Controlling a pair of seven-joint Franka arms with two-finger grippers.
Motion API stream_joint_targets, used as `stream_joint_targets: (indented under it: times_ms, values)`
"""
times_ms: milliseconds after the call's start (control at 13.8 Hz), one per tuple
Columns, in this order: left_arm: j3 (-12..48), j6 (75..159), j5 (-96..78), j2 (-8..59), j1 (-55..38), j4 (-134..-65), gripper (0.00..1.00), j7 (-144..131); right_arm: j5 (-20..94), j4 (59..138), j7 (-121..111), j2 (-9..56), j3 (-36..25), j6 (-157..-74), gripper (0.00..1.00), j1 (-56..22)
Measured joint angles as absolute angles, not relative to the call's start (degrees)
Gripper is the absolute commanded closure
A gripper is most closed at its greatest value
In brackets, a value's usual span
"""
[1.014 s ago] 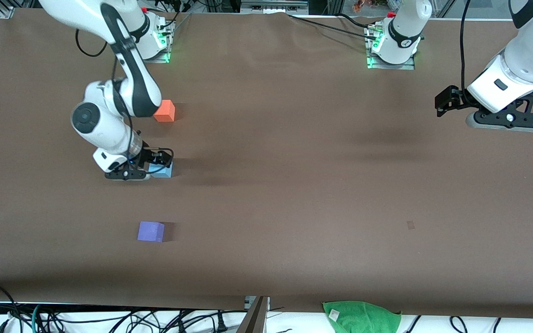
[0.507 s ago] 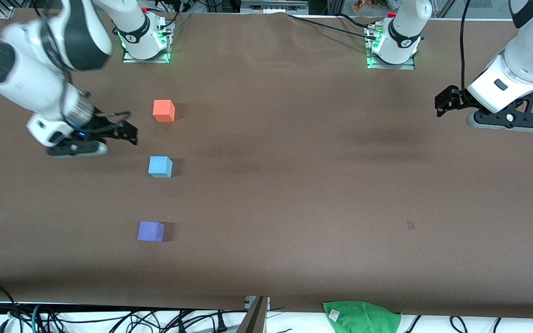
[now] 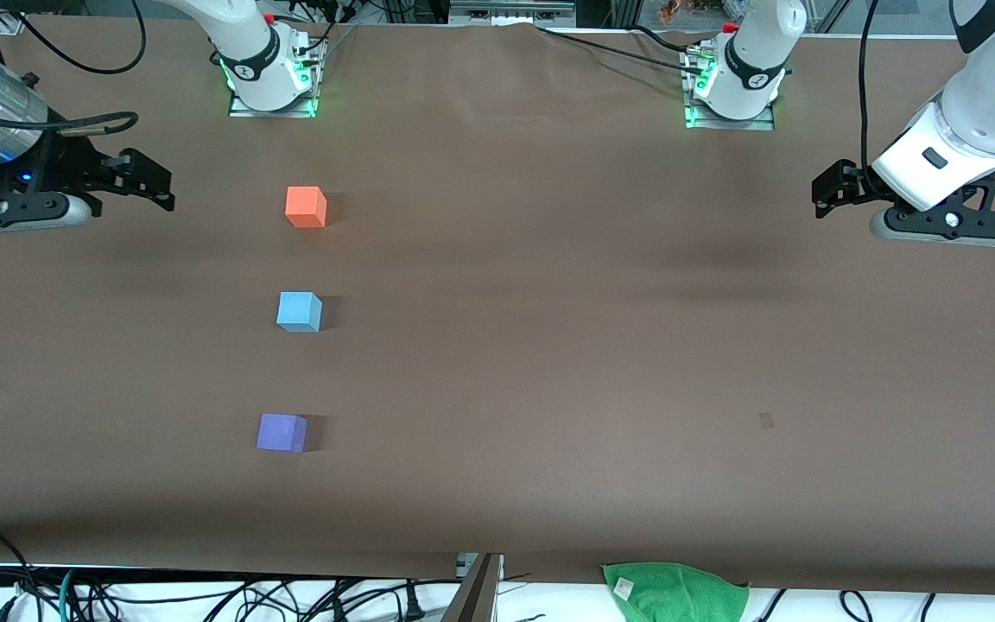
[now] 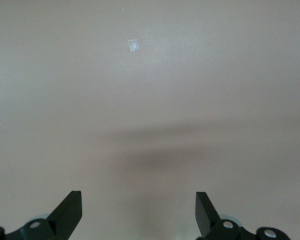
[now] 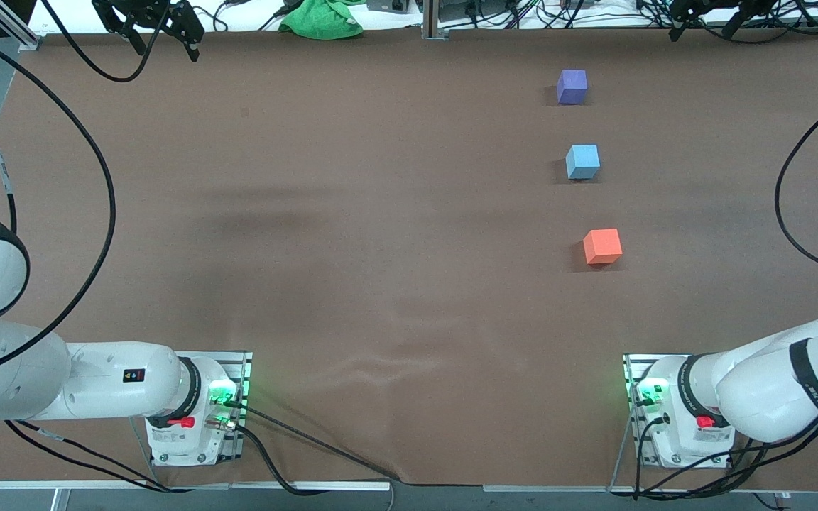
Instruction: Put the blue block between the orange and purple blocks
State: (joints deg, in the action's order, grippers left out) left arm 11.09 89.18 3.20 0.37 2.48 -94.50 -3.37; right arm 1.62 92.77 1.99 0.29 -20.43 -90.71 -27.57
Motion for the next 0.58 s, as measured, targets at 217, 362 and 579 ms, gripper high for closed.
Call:
stream_joint_targets:
  times_ms: [217,362,579]
  values:
    - [11.1,89.2,3.2,0.4,2.5,-94.5,0.00,-3.4,-1.4,90.8,0.5,0.2,-20.4,-89.0,0.00,-27.6]
    - [11.1,89.2,3.2,0.4,2.5,-94.5,0.00,-3.4,-1.8,89.7,-1.6,0.2,-20.4,-88.2,0.00,-27.6]
    - [11.1,89.2,3.2,0.4,2.5,-94.5,0.00,-3.4,-1.8,89.6,-2.8,0.2,-21.2,-88.1,0.00,-27.6]
